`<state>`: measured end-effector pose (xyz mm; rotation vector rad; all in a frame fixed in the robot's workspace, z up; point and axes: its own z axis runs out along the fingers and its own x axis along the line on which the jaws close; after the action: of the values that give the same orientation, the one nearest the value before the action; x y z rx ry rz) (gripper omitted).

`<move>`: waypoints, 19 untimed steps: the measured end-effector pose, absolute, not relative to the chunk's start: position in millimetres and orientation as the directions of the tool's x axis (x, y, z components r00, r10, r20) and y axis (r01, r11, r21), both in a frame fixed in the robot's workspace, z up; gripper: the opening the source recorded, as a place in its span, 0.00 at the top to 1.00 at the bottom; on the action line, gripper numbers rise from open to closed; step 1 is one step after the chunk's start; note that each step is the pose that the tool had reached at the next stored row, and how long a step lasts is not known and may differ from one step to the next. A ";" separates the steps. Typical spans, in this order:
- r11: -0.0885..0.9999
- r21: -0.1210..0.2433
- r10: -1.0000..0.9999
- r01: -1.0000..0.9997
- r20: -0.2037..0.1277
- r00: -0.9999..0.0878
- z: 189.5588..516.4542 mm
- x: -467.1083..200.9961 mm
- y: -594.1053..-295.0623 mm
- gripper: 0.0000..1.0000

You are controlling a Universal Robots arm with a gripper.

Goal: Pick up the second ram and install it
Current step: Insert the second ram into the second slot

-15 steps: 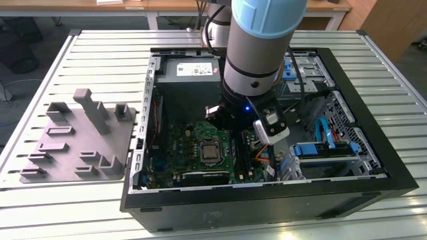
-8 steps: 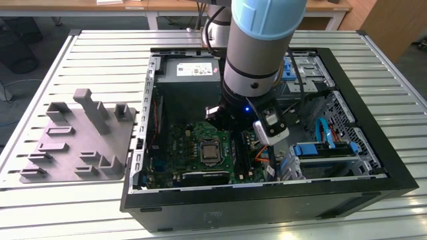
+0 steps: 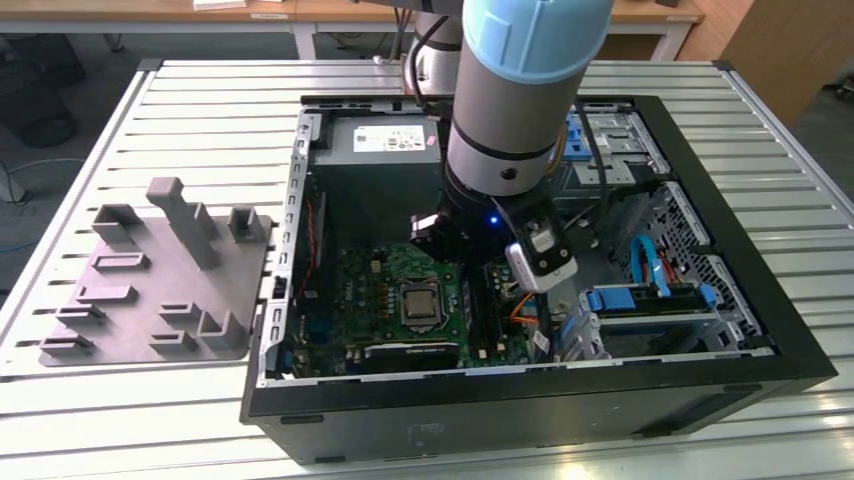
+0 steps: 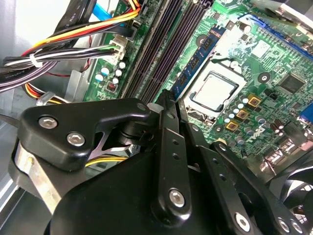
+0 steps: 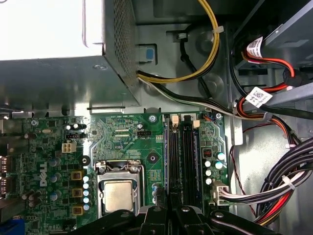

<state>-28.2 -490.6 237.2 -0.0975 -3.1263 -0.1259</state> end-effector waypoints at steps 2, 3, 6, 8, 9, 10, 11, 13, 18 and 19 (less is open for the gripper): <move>0.995 0.080 0.062 0.063 0.014 -0.998 236.4 -28.2 -490.7 0.86; 0.995 0.080 0.062 0.063 0.014 -0.998 236.0 -28.2 -490.6 0.86; 0.995 0.076 0.062 0.063 0.014 -0.998 234.4 -27.7 -490.7 0.86; 0.995 0.074 0.062 0.062 0.013 -0.998 233.4 -26.9 -490.7 0.86; 0.995 0.072 0.062 0.063 0.013 -0.998 233.0 -26.1 -490.7 0.86; 0.996 0.071 0.061 0.062 0.013 -0.998 232.3 -25.0 -490.7 0.86; 0.996 0.069 0.058 0.059 0.013 -0.998 231.6 -23.8 -490.7 0.86; 0.996 0.065 0.053 0.054 0.013 -0.998 230.6 -22.2 -490.8 0.86; 0.997 0.060 0.053 0.054 0.013 -0.998 229.4 -22.2 -495.7 0.86; 0.997 0.059 0.053 0.054 0.013 -0.998 228.9 -22.1 -496.1 0.86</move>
<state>-22.1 -496.1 228.9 -0.0842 -3.1279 -0.0933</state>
